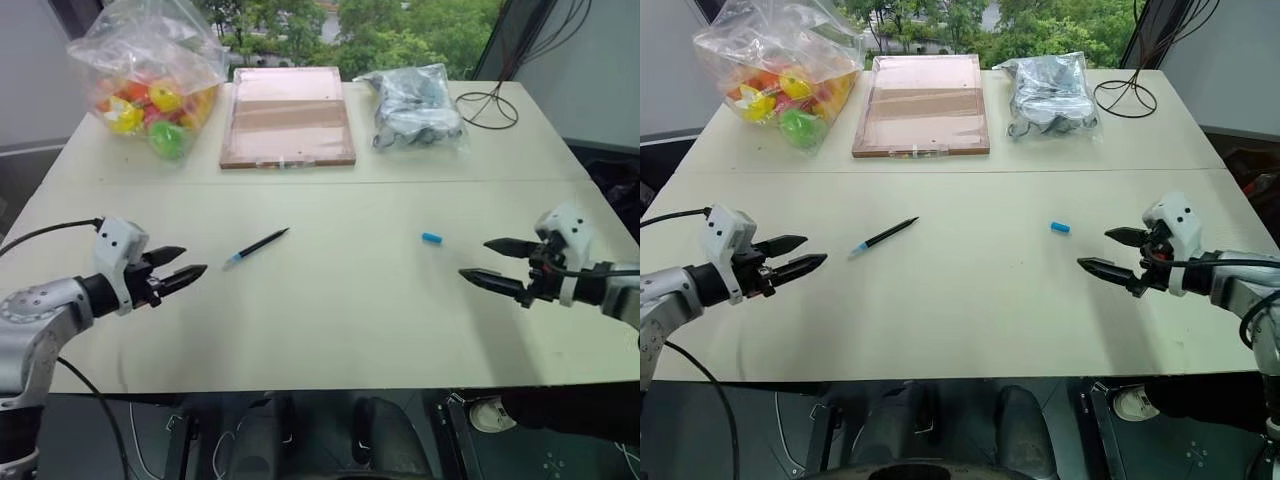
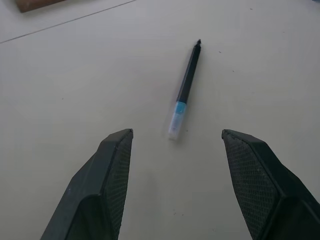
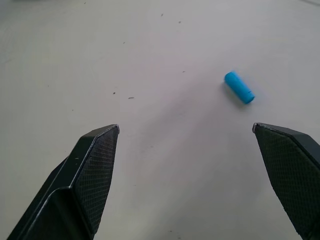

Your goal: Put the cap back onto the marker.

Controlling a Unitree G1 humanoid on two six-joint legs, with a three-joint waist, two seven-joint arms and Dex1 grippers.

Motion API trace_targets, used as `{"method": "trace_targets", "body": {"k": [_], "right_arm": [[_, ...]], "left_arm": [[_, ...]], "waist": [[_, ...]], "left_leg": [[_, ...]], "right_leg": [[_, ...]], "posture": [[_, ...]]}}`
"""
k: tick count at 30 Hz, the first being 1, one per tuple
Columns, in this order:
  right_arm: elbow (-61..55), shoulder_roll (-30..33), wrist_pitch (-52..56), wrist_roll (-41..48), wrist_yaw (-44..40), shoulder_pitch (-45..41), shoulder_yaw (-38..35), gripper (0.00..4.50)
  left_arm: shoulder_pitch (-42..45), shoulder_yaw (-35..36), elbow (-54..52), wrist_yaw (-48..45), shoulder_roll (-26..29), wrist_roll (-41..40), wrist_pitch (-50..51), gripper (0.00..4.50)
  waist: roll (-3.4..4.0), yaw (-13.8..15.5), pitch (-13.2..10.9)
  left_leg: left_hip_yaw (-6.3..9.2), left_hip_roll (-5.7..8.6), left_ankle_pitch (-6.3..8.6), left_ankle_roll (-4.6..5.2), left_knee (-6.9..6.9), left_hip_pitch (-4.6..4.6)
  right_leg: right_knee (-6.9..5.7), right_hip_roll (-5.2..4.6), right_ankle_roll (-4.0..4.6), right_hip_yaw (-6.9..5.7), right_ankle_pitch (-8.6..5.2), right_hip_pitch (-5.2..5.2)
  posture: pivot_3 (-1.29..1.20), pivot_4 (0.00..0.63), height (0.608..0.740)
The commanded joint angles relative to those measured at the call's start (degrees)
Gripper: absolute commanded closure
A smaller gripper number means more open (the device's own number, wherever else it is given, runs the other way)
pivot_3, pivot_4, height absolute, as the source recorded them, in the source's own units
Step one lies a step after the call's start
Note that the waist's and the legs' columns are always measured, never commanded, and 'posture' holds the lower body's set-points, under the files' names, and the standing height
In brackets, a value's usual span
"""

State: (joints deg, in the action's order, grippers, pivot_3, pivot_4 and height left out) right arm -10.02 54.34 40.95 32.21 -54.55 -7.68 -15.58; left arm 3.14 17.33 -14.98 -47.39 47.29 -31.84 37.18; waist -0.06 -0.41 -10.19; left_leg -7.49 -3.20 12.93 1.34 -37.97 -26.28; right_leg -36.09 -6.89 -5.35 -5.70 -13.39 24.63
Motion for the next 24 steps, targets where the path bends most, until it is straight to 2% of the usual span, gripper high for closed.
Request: {"method": "trace_targets", "body": {"k": [1, 13, 24], "right_arm": [[-2.5, -0.3, 0.1, 0.4, 0.8, -1.3, -0.4, 0.07], [-3.0, -1.5, -0.7, -0.2, 2.9, -1.3, 0.4, 0.07], [-2.2, -1.9, -2.1, -1.3, 3.2, -2.5, 1.5, 0.07]], "left_arm": [[0.4, 0.5, -1.5, 0.0, -0.4, -0.5, -0.7, 1.54], [2.1, 1.0, -0.1, -0.1, -1.4, -1.1, -0.8, 1.54], [5.1, -1.3, 2.0, -3.5, -0.1, 0.1, -1.9, 1.54]], "waist": [[0.0, 0.0, 0.0], [-0.01, 0.0, 0.0], [-0.01, 0.1, 0.0]], "left_leg": [[0.0, 0.0, 0.0, 0.0, 0.0, 0.0], [0.0, 0.14, -0.01, 0.0, -0.01, 0.0], [0.0, 0.17, -0.01, 0.0, -0.01, 0.0]], "right_leg": [[0.0, 0.0, 0.0, 0.0, 0.0, 0.0], [-0.01, 0.01, -0.03, 0.0, 0.02, 0.0], [-0.02, 0.01, -0.05, 0.0, 0.03, 0.0]], "posture": [[0.0, 0.15, 0.74], [0.0, 0.15, 0.74], [0.0, 0.15, 0.74]]}}
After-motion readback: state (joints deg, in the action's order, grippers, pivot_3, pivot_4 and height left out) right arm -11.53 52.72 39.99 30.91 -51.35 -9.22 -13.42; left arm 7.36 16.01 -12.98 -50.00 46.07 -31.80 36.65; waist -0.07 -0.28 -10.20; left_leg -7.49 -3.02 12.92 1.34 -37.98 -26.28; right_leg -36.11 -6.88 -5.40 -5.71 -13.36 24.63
